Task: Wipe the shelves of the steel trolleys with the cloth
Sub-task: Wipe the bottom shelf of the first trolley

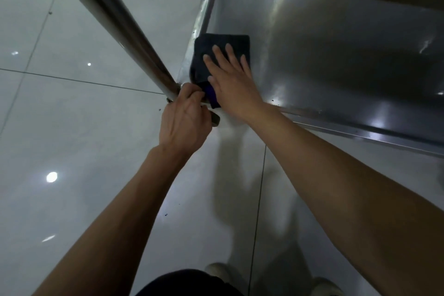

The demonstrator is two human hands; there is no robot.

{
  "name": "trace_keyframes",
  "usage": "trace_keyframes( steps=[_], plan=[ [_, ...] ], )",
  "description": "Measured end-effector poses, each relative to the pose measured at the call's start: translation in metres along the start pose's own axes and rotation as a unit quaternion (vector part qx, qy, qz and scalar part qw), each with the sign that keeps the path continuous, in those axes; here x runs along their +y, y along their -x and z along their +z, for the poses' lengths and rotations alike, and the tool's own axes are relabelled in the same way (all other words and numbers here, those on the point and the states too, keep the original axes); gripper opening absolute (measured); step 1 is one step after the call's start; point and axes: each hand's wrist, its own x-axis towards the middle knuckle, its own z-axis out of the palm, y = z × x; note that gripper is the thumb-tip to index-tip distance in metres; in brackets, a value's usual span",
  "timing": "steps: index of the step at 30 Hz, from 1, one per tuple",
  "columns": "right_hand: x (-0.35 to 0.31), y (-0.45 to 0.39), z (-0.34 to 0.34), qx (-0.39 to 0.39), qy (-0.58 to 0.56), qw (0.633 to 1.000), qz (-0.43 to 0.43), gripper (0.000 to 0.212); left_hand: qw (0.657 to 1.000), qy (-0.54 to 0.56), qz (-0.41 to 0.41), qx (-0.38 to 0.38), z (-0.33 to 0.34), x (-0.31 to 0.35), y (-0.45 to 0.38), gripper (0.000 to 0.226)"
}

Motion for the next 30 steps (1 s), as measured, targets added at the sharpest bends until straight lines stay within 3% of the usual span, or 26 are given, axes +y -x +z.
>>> trace_keyframes(
  steps=[17, 21, 27, 30],
  plan=[
    [0.011, 0.012, -0.005, 0.012, -0.006, 1.000, 0.002, 0.052, 0.998, -0.045, 0.026, -0.040, -0.006, 0.002, 0.006, 0.032],
    [0.046, 0.036, -0.014, 0.020, 0.009, 0.999, 0.034, 0.053, 0.990, -0.076, 0.099, -0.064, -0.016, 0.026, -0.006, 0.038],
    [0.103, 0.081, -0.034, 0.033, 0.003, 0.994, 0.100, 0.052, 0.954, -0.141, 0.210, -0.159, -0.005, 0.078, -0.025, 0.037],
    [0.123, 0.104, -0.040, 0.049, -0.002, 0.991, 0.125, 0.052, 0.948, -0.157, 0.217, -0.175, 0.010, 0.105, -0.028, 0.036]
  ],
)
